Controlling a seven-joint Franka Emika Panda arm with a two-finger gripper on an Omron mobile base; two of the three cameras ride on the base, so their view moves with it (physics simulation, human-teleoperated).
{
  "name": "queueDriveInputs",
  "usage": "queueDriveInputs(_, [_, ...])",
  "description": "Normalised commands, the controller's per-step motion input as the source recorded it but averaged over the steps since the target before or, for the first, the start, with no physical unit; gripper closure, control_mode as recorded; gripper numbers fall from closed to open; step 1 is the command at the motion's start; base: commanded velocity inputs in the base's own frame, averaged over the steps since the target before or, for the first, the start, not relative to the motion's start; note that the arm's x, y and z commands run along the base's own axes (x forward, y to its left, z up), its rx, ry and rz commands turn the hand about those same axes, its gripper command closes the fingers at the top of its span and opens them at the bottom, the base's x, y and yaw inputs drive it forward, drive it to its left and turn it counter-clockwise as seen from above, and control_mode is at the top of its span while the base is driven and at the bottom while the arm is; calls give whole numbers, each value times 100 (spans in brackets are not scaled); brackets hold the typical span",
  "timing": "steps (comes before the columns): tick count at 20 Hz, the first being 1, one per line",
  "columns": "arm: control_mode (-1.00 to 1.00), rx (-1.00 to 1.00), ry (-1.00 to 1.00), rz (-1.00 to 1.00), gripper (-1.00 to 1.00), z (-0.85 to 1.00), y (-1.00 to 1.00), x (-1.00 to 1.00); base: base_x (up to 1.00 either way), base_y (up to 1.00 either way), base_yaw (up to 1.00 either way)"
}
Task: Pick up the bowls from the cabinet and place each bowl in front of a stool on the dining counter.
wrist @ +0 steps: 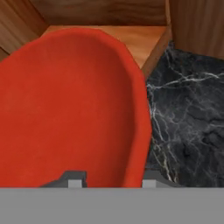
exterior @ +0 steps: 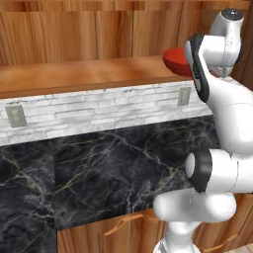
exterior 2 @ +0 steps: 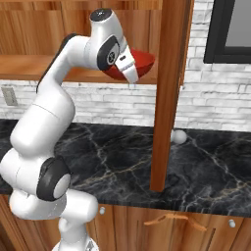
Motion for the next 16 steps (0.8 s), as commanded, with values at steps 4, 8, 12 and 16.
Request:
queueDriveInputs(4, [-100,4,-17,5,100,-39,45,-100,0,0,0])
queueDriveInputs(8, [-100,12,-8,11,100,-13,16,-100,0,0,0])
queueDriveInputs(12, [-100,6,-3,24,100,0,1,-100,0,0,0])
queueDriveInputs(16, [-100,0,1,16,100,0,9,-100,0,0,0])
